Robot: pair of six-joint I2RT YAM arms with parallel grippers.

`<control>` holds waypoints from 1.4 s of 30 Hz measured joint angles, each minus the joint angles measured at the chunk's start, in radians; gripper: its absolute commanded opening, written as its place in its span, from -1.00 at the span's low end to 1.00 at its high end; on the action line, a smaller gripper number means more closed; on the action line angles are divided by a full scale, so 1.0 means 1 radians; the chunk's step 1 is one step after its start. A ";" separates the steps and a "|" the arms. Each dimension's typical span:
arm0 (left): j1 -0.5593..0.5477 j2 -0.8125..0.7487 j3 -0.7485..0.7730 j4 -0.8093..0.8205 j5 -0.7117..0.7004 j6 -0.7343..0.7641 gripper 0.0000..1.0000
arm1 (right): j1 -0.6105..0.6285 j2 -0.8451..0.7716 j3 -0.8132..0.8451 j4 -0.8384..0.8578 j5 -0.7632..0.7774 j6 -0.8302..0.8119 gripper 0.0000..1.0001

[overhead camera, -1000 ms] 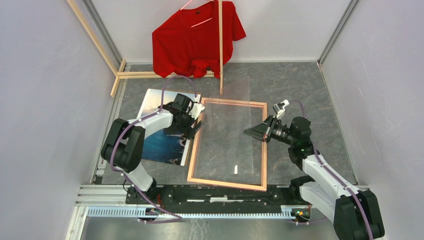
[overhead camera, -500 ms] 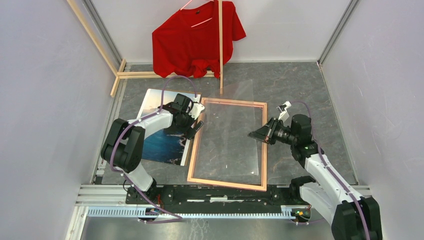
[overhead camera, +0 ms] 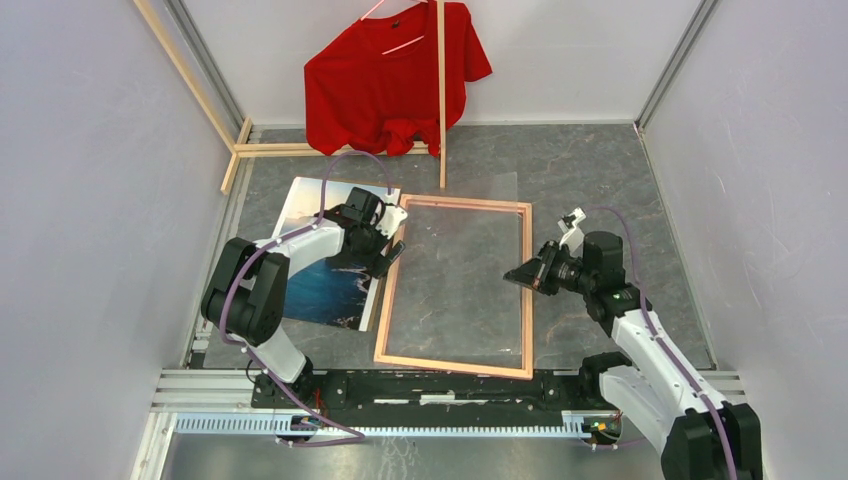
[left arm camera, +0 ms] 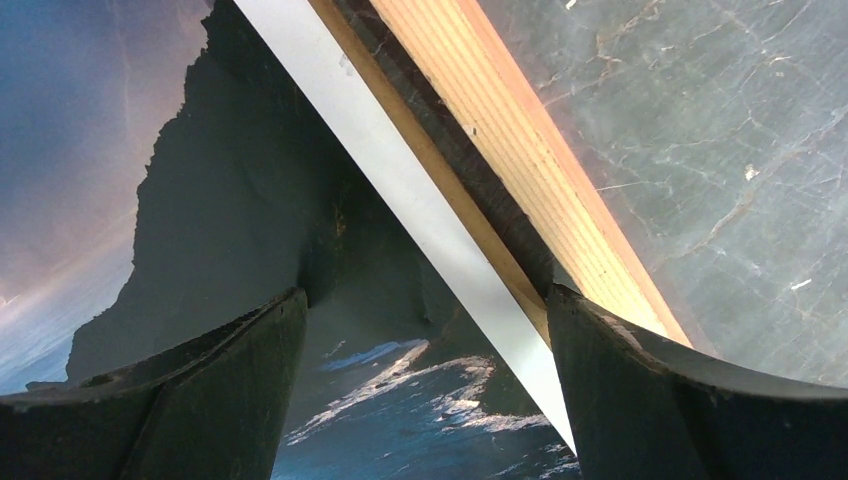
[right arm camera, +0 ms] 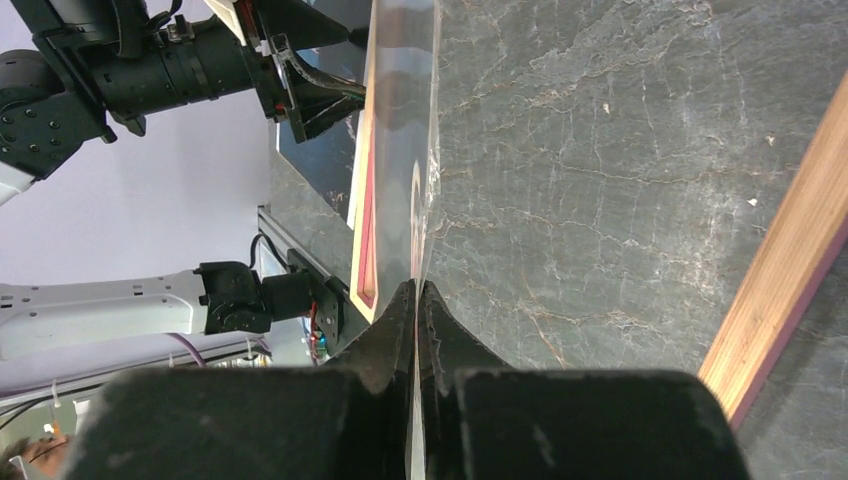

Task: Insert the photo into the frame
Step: Place the photo frame item in the photo frame.

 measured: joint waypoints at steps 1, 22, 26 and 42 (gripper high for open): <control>0.000 0.000 0.000 0.001 -0.001 0.000 0.90 | 0.000 -0.006 -0.003 -0.003 0.003 0.000 -0.92; 0.002 0.000 -0.002 0.004 -0.001 0.000 0.90 | -0.004 0.027 -0.038 0.018 0.011 0.006 0.02; 0.002 0.000 -0.003 0.005 -0.001 0.000 0.91 | -0.004 0.043 -0.038 0.000 0.016 -0.023 0.35; 0.002 0.000 -0.005 0.008 -0.001 0.000 0.91 | 0.004 0.095 -0.016 -0.176 0.129 -0.175 0.79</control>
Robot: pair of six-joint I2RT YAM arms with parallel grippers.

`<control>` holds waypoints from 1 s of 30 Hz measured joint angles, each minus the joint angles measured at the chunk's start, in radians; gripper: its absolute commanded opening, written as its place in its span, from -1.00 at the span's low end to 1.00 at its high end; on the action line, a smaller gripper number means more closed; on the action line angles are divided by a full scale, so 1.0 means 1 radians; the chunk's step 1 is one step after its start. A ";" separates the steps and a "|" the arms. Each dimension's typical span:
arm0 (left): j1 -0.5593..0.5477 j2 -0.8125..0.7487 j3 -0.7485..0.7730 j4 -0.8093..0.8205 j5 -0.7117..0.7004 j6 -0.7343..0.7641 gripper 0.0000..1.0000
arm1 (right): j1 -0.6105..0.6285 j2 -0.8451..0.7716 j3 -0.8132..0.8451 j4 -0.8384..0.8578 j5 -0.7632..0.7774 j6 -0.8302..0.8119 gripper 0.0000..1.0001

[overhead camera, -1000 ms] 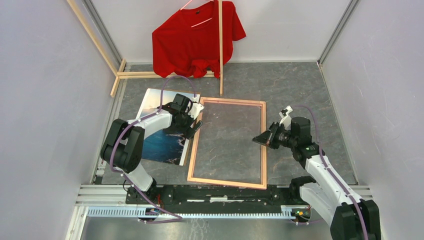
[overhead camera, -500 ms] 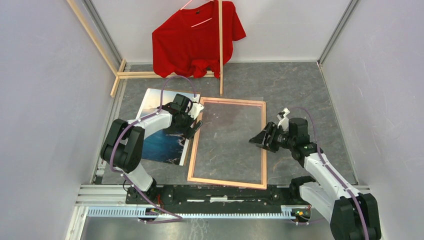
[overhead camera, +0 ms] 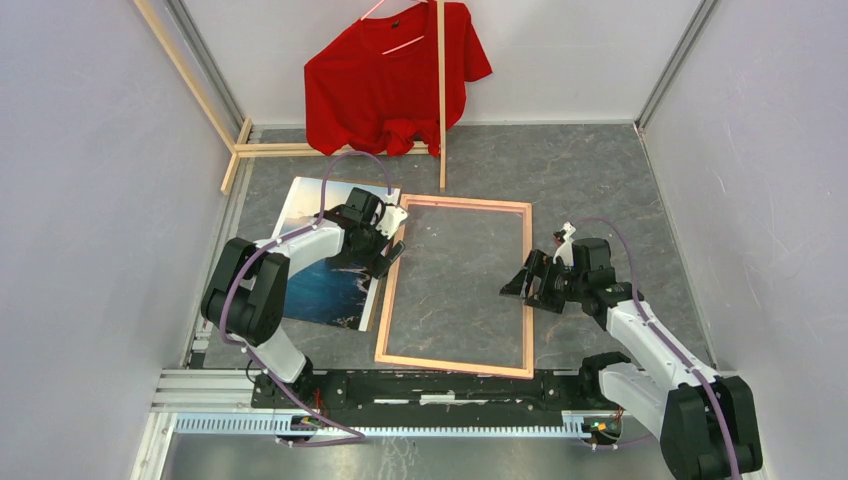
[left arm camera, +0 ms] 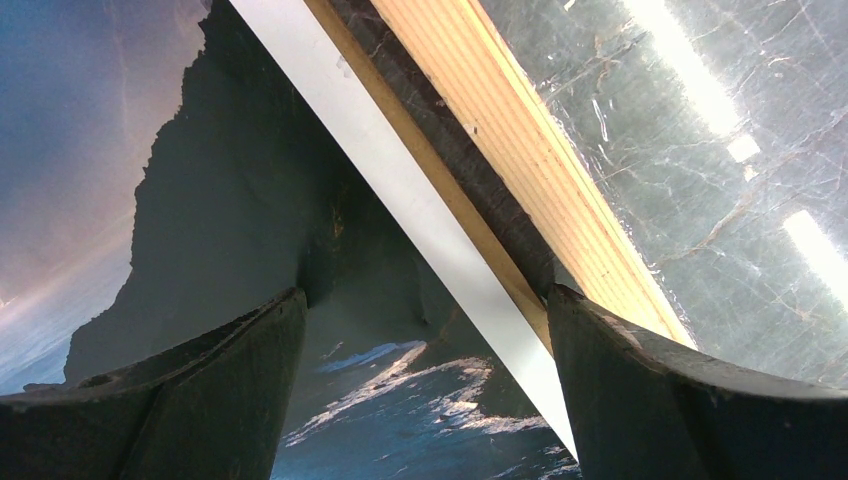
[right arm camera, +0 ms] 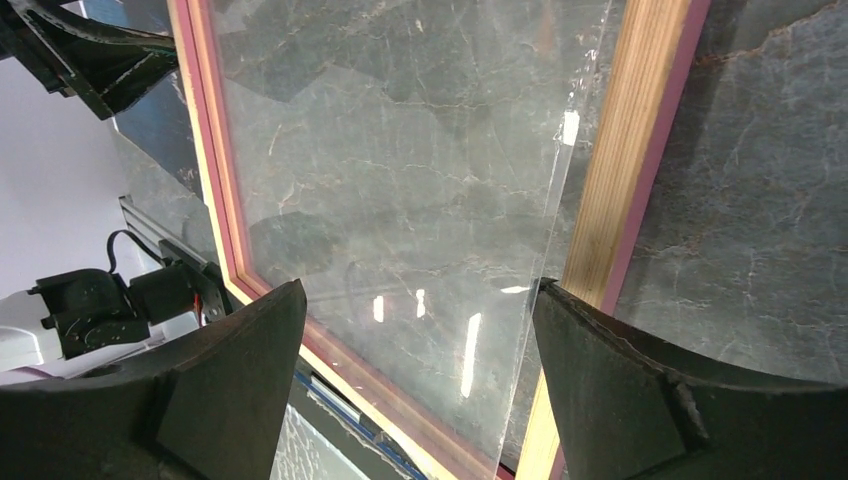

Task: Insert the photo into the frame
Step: Place the photo frame item in the photo frame.

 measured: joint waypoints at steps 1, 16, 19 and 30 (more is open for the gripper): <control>0.000 0.000 0.000 0.000 0.000 0.000 0.90 | 0.002 0.003 0.000 -0.003 0.002 -0.003 0.80; 0.000 0.000 0.000 0.000 0.000 0.000 0.91 | 0.048 0.033 0.051 -0.053 0.071 -0.051 0.89; 0.000 0.000 0.000 0.000 0.000 0.000 0.91 | 0.056 0.036 0.051 -0.053 0.071 -0.051 0.90; 0.000 0.000 0.000 0.000 0.000 0.000 0.91 | 0.083 0.051 0.078 -0.085 0.105 -0.059 0.92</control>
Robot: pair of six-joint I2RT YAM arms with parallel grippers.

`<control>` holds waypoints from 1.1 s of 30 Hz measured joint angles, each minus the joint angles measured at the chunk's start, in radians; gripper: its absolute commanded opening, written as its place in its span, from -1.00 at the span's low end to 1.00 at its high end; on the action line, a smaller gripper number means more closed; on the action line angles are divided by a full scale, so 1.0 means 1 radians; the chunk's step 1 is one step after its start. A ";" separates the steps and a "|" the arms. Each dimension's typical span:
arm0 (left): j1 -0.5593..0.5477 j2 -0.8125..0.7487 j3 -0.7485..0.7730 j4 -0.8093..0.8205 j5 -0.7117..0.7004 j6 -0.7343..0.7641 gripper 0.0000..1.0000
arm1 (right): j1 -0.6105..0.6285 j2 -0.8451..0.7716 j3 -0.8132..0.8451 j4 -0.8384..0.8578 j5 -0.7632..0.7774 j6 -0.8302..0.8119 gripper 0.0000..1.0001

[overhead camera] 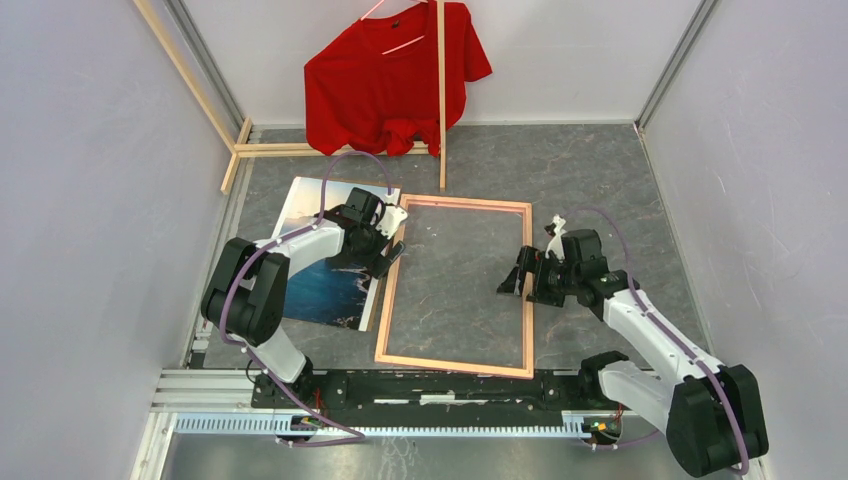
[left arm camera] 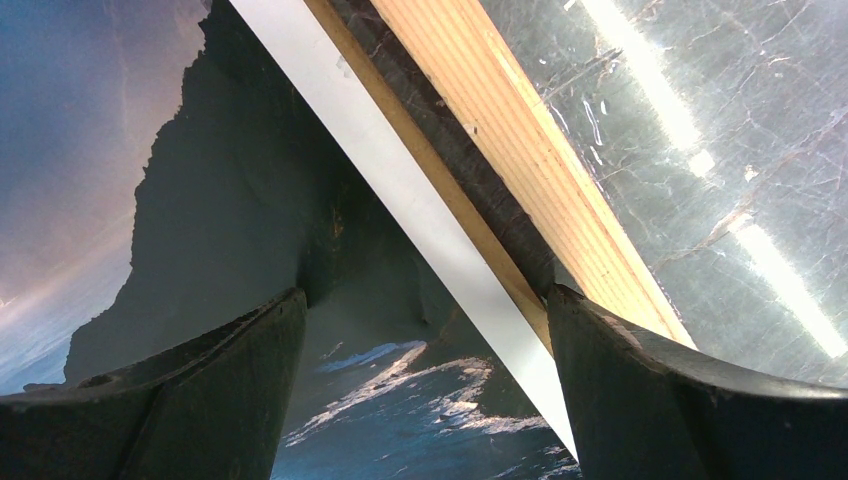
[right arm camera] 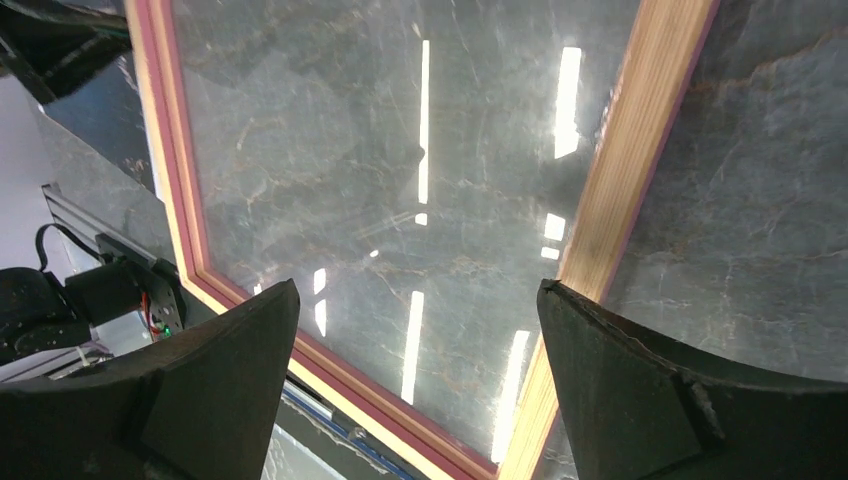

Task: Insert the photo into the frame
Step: Place the photo frame item in the photo frame, then move the photo frame to the center of the board.

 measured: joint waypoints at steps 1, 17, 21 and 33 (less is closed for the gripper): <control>0.000 0.000 0.000 0.000 0.000 0.000 0.91 | 0.000 0.000 0.016 -0.008 0.008 -0.004 0.92; -0.007 -0.017 -0.016 0.000 0.005 0.000 0.91 | -0.043 0.105 0.177 -0.045 0.249 -0.100 0.96; -0.022 -0.006 -0.006 -0.002 0.005 0.000 0.90 | -0.061 0.166 0.177 -0.019 0.268 -0.107 0.96; -0.050 0.097 0.109 -0.002 0.003 -0.001 0.88 | -0.156 0.349 0.180 0.116 0.188 -0.101 0.95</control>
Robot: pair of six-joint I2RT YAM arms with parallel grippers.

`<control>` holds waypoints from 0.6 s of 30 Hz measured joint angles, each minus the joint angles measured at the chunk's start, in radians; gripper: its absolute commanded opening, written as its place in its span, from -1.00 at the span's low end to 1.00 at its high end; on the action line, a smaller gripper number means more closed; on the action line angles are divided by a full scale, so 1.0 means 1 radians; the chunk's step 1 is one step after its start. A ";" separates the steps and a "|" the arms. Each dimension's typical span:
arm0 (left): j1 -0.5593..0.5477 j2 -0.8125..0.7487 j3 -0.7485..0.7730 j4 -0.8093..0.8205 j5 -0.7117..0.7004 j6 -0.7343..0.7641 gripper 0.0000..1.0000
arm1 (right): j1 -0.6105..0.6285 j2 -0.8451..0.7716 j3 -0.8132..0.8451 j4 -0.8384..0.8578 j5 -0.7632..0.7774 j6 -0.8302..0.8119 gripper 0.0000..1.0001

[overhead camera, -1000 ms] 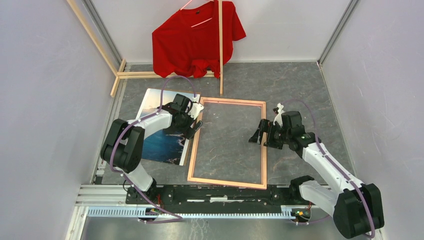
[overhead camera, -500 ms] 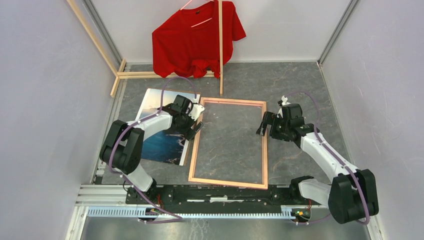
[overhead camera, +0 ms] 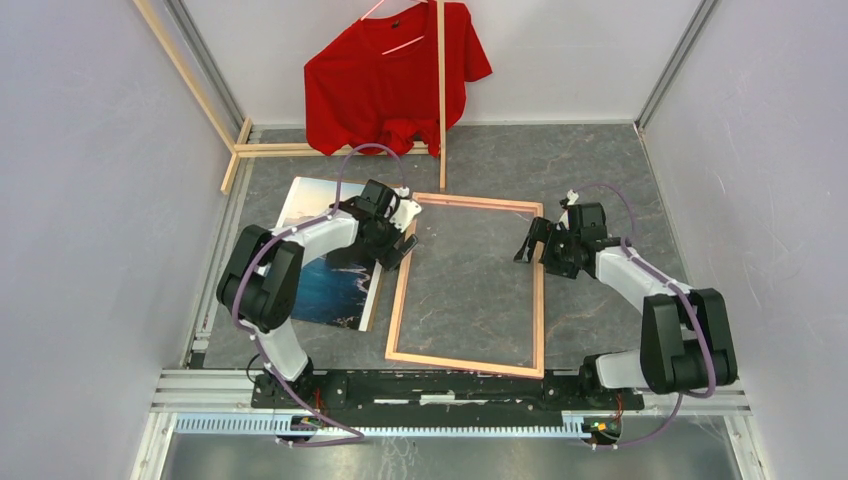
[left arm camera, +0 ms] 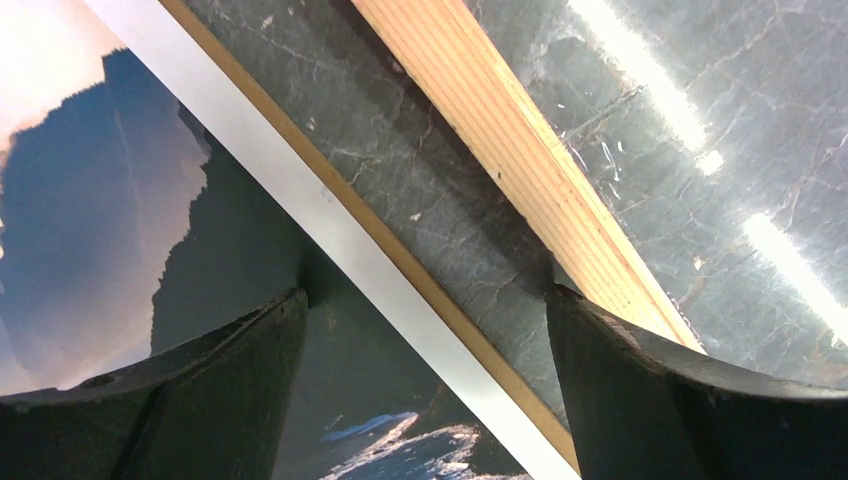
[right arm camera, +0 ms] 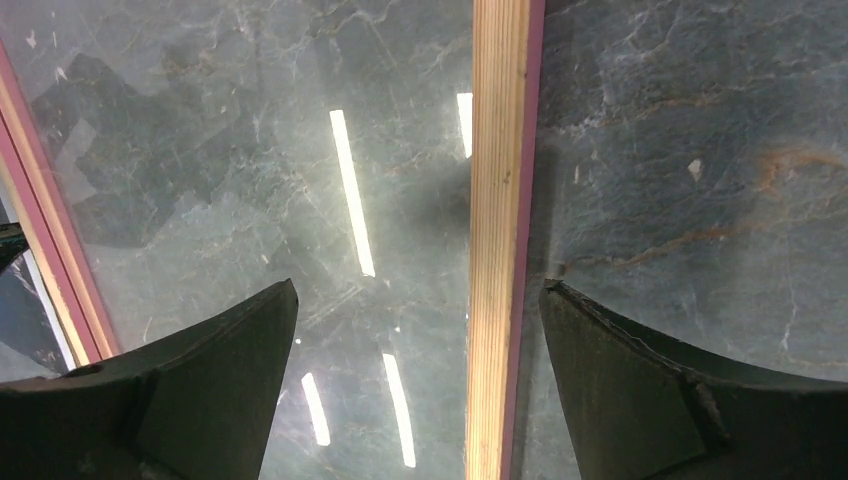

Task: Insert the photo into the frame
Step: Move the photo frame to the center of the board.

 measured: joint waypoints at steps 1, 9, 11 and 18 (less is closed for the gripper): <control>-0.001 0.005 0.006 0.000 0.000 0.000 0.89 | -0.008 0.014 0.005 0.005 -0.009 0.000 0.95; -0.015 0.039 0.049 -0.005 -0.011 0.000 0.89 | -0.045 0.117 0.060 0.040 -0.063 0.010 0.92; -0.016 0.050 0.064 -0.010 -0.012 0.000 0.89 | -0.048 0.130 0.076 0.039 -0.062 0.009 0.92; -0.018 0.068 0.091 -0.023 -0.017 0.000 0.89 | -0.057 0.190 0.155 0.043 -0.059 0.003 0.90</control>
